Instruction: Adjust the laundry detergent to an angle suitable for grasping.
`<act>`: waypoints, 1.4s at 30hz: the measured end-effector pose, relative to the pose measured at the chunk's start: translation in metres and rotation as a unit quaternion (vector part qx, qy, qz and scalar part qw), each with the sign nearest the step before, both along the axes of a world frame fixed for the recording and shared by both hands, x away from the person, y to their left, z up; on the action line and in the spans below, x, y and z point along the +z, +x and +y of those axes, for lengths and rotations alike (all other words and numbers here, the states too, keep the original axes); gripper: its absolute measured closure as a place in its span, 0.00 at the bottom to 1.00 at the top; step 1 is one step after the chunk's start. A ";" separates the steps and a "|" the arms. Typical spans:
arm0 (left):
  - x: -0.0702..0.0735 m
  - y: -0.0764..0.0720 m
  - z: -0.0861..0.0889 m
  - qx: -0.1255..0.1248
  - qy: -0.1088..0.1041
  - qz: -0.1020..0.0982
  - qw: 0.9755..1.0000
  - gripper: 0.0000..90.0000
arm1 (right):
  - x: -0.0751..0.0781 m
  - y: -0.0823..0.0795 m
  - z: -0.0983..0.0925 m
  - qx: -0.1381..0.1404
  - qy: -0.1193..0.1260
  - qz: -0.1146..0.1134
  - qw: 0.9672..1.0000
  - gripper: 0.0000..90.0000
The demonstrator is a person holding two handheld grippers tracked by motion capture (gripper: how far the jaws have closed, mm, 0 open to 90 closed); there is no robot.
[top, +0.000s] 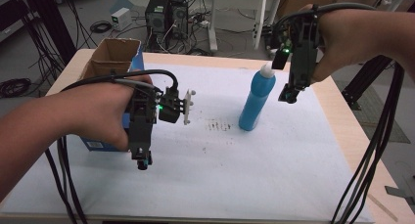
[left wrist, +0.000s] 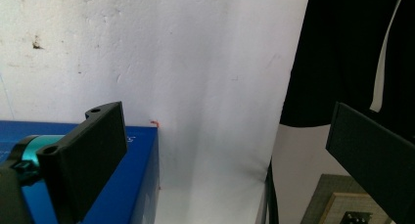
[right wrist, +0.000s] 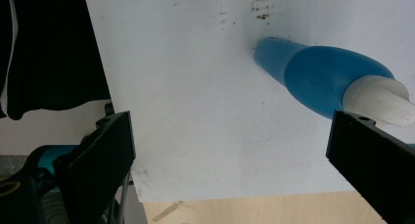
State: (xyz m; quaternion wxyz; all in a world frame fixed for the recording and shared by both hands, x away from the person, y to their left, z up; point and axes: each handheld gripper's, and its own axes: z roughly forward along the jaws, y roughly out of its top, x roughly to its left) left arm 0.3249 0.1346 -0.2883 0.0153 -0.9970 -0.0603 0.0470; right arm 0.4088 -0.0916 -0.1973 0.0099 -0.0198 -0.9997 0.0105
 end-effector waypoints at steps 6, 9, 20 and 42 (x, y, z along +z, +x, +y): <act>0.000 0.000 -0.001 0.001 0.000 0.003 1.000 0.02 | 0.000 -0.001 0.000 0.000 0.000 -0.001 1.000 0.04; 0.000 0.000 -0.002 0.002 0.000 -0.001 1.000 0.02 | 0.000 -0.001 -0.001 0.001 -0.002 -0.002 1.000 0.04; 0.004 0.002 -0.008 0.028 -0.021 -0.013 0.999 0.02 | 0.001 -0.003 -0.010 -0.007 -0.004 -0.005 1.000 0.04; 0.022 0.012 -0.047 0.127 -0.114 -0.040 0.985 0.02 | -0.012 -0.018 -0.069 -0.046 0.008 0.000 0.999 0.04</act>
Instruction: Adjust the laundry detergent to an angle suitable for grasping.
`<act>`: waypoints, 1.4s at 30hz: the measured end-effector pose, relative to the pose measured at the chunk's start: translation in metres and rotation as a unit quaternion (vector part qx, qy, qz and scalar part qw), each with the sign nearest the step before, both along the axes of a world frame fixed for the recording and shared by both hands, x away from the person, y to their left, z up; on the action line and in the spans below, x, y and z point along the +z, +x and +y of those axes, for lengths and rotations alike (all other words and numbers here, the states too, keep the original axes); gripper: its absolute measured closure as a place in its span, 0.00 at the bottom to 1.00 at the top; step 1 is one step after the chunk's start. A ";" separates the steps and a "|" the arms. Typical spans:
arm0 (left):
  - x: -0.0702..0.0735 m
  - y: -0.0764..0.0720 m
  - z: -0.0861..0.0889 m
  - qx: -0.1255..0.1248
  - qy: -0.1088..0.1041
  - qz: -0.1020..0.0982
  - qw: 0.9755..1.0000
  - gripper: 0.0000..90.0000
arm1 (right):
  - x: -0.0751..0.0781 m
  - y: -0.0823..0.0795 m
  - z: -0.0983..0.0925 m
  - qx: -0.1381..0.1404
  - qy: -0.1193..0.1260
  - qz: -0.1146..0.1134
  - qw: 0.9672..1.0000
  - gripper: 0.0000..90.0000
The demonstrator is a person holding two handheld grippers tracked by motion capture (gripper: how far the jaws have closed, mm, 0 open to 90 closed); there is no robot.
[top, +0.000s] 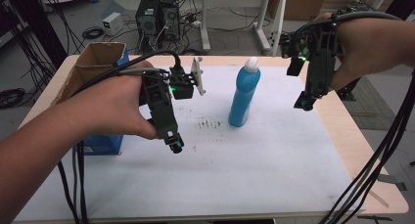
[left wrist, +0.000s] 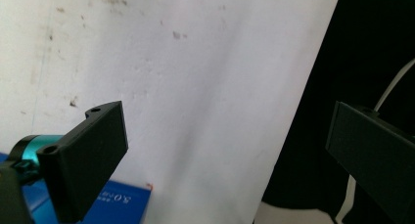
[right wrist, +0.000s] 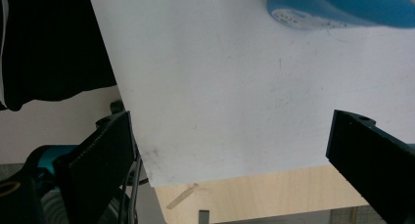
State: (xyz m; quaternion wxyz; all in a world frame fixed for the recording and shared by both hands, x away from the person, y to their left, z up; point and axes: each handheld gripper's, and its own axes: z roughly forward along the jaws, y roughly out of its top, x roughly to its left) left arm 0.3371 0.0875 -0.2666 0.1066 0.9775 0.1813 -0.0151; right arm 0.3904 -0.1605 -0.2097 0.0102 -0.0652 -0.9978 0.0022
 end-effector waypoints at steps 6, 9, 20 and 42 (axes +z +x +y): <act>0.010 0.011 -0.010 0.049 -0.051 -0.014 0.997 0.02 | -0.003 -0.004 -0.017 -0.016 0.003 0.000 1.000 0.04; 0.012 0.018 -0.015 0.068 -0.068 -0.019 0.995 0.02 | -0.004 -0.006 -0.023 -0.021 0.003 0.002 1.000 0.04; 0.011 0.033 -0.038 0.100 -0.094 -0.025 0.990 0.02 | -0.006 -0.009 -0.041 -0.032 0.012 0.000 0.999 0.04; 0.007 0.067 -0.078 0.170 -0.147 -0.047 0.973 0.02 | -0.009 -0.012 -0.053 -0.038 0.019 0.001 0.999 0.04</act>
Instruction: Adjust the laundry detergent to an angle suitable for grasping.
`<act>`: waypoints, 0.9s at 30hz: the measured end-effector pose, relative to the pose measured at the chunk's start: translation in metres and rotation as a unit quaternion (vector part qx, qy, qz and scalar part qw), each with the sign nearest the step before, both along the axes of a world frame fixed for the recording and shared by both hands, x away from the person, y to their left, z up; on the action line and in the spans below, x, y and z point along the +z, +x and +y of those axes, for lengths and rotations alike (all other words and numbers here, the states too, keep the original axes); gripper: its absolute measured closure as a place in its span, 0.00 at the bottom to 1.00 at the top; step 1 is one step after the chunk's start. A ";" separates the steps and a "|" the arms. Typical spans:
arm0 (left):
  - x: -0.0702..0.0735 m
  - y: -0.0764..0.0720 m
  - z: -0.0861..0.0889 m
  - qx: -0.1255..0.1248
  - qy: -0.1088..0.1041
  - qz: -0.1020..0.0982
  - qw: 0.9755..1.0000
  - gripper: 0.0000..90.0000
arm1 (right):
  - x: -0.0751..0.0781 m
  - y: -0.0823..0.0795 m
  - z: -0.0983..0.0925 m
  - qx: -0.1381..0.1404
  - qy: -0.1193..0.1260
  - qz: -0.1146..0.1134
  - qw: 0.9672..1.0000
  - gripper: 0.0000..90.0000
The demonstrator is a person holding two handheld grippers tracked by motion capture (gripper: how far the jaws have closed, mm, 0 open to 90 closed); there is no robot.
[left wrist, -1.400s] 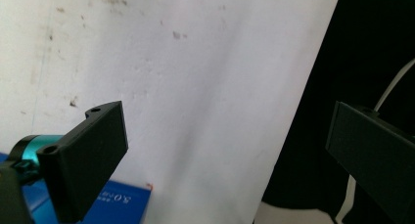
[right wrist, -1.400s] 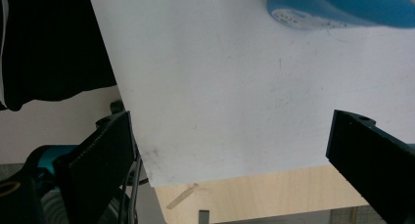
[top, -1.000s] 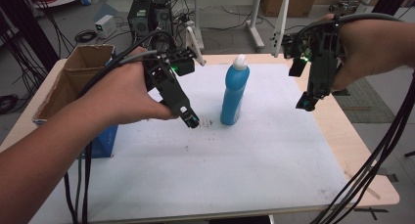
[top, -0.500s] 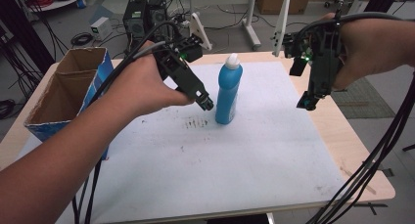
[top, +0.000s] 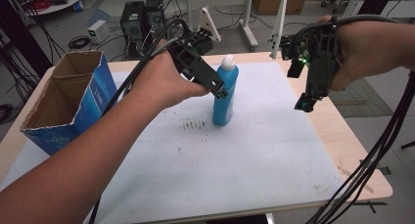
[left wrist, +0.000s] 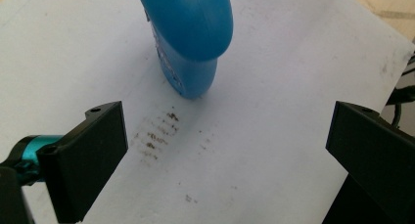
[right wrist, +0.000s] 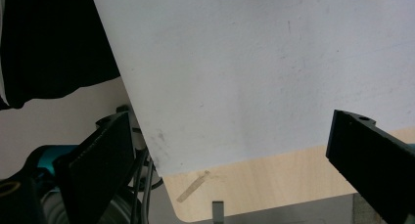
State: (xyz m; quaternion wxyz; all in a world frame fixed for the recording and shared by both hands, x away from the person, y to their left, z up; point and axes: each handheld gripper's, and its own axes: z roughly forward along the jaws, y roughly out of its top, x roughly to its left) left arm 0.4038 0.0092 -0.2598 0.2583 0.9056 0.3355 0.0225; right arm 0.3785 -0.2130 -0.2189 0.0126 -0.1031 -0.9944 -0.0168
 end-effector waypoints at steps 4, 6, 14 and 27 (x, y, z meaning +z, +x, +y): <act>-0.003 0.007 -0.006 0.007 -0.008 -0.002 1.000 0.02 | 0.000 0.000 -0.001 -0.004 -0.002 0.001 1.000 0.04; -0.005 0.011 -0.010 0.009 -0.009 0.002 1.000 0.02 | 0.000 0.000 -0.001 -0.002 -0.001 0.001 1.000 0.04; -0.013 0.027 -0.024 0.032 -0.019 0.000 0.999 0.02 | -0.001 0.001 0.001 0.000 0.002 -0.001 1.000 0.04; -0.031 0.041 -0.041 0.061 -0.018 -0.009 0.998 0.02 | -0.004 0.002 -0.004 -0.006 0.002 0.001 1.000 0.04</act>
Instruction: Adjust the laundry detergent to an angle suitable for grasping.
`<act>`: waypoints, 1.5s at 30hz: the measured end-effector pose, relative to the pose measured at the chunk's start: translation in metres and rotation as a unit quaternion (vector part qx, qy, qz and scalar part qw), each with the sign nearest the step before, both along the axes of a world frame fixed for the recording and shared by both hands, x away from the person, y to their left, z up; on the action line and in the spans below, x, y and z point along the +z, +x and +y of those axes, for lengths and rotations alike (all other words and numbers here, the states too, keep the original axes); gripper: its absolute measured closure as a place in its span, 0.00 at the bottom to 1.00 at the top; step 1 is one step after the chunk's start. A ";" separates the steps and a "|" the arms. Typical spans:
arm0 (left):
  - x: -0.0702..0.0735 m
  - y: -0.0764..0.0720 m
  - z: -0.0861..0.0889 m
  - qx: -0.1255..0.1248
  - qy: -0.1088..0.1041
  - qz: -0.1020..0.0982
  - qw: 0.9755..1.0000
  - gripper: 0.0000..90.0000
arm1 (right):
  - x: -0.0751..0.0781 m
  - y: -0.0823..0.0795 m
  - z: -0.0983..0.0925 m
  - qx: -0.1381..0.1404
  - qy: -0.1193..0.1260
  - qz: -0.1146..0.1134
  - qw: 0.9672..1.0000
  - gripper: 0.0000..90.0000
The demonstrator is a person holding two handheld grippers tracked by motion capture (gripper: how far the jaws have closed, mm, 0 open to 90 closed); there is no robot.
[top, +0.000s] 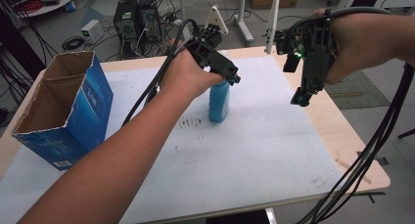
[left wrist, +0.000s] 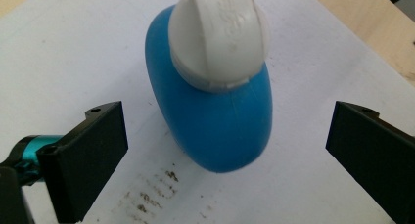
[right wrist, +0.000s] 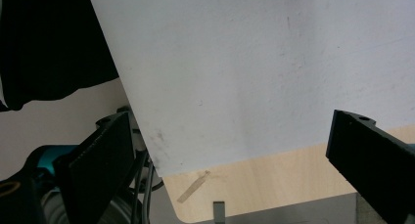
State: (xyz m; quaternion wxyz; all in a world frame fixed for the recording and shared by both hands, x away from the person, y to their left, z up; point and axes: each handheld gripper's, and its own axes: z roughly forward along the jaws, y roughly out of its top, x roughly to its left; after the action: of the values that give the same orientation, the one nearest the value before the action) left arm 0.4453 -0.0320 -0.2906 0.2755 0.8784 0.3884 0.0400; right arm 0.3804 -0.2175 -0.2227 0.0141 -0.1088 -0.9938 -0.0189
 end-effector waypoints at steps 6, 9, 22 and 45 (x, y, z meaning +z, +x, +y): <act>-0.003 0.006 -0.005 0.017 0.003 -0.014 1.000 0.02 | -0.002 0.001 0.000 -0.001 -0.003 0.002 1.000 0.04; -0.006 0.009 -0.008 0.022 0.008 -0.017 1.000 0.02 | -0.002 0.002 0.000 0.000 -0.001 0.002 1.000 0.04; -0.020 0.016 -0.023 0.035 0.036 -0.026 0.998 0.02 | -0.001 0.005 -0.001 -0.001 -0.001 0.000 1.000 0.04; -0.026 0.021 -0.025 0.050 0.053 -0.026 0.997 0.14 | -0.004 0.006 -0.003 -0.004 -0.001 -0.001 1.000 0.04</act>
State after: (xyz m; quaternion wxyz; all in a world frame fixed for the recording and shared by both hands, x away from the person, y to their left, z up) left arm 0.4659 -0.0574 -0.3166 0.2362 0.8701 0.4217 0.0968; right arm 0.3866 -0.2202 -0.2271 0.0124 -0.1125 -0.9934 -0.0176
